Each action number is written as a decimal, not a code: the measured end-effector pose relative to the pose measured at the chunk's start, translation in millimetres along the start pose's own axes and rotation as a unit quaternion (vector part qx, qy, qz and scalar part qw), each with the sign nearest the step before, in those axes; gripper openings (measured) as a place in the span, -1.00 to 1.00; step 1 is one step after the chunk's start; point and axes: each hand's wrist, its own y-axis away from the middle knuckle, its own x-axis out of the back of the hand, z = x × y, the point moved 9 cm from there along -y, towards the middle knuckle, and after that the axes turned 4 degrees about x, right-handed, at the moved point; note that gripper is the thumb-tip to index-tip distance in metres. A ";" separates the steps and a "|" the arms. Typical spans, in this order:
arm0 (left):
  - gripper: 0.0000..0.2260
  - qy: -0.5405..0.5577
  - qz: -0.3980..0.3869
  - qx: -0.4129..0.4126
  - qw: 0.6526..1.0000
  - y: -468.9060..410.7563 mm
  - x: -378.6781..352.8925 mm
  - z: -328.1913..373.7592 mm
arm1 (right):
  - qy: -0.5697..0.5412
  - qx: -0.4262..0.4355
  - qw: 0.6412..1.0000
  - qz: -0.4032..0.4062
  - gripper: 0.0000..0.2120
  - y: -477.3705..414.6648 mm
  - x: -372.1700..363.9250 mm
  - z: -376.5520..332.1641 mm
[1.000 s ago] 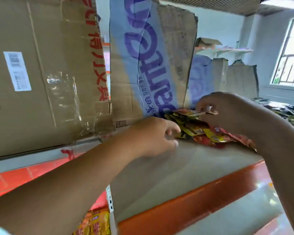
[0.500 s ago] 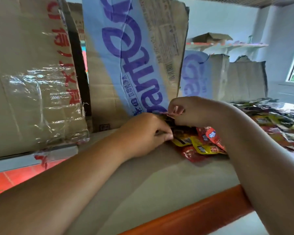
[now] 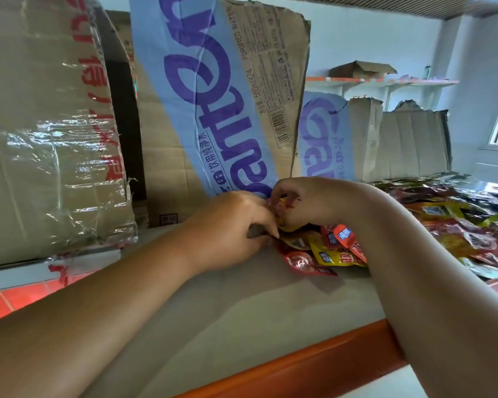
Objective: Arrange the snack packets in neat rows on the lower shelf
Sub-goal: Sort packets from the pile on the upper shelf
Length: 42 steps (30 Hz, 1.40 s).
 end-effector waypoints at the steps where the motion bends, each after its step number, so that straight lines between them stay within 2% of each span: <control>1: -0.85 0.035 -0.012 0.023 0.999 1.2 3.0 -4.6 | 0.000 0.008 1.000 0.006 -0.61 0.6 0.9 -0.4; 5: -0.85 0.185 -0.104 0.114 0.971 8.6 2.4 -27.5 | 0.006 0.020 1.000 0.017 -0.54 -1.1 0.6 -3.9; 8: -0.85 0.272 -0.141 0.137 0.942 14.2 1.6 -30.8 | 0.058 0.023 0.998 0.024 -0.43 -8.0 -4.9 -11.3; 12: -0.82 0.399 -0.149 0.195 0.884 29.1 15.1 -34.2 | 0.126 0.039 0.991 0.032 -0.50 -18.2 -15.4 -19.1; 13: -0.78 0.400 -0.149 0.214 0.879 35.8 19.4 -35.9 | 0.132 0.040 0.990 0.022 -0.51 -18.7 -18.5 -20.2; 16: -0.68 0.299 -0.155 0.268 0.903 64.6 25.3 -43.4 | 0.127 0.034 0.991 0.002 -0.53 -13.1 -21.1 -24.8; 18: -0.69 0.284 -0.119 0.305 0.901 85.4 29.8 -48.9 | 0.139 0.041 0.989 0.005 -0.56 -9.4 -21.5 -31.4; 20: -0.70 0.278 -0.037 0.329 0.902 107.4 43.2 -51.8 | 0.151 0.049 0.987 0.005 -0.63 -7.5 -24.7 -39.5; 24: -0.53 0.238 0.110 0.340 0.903 150.5 70.5 -50.0 | 0.136 0.063 0.988 -0.024 -0.49 -2.0 -33.5 -52.2; 28: -0.60 0.204 0.221 0.367 0.880 184.2 84.0 -48.8 | 0.145 0.045 0.987 -0.049 -0.42 2.0 -40.2 -55.6; 32: -0.63 0.267 0.272 0.387 0.839 201.7 78.9 -43.9 | 0.166 0.041 0.984 -0.048 -0.46 -1.3 -46.6 -66.7; 37: -0.65 0.358 0.322 0.422 0.769 223.6 64.5 -44.3 | 0.100 0.074 0.991 -0.047 -0.60 3.3 -49.2 -76.3; 39: -0.72 0.362 0.321 0.429 0.763 228.5 63.5 -42.6 | 0.053 0.096 0.994 0.002 -0.77 2.5 -39.9 -77.9; 42: -0.76 0.332 0.294 0.441 0.780 231.5 65.0 -44.6 | -0.039 0.117 0.990 0.068 -0.81 -1.6 -25.8 -79.0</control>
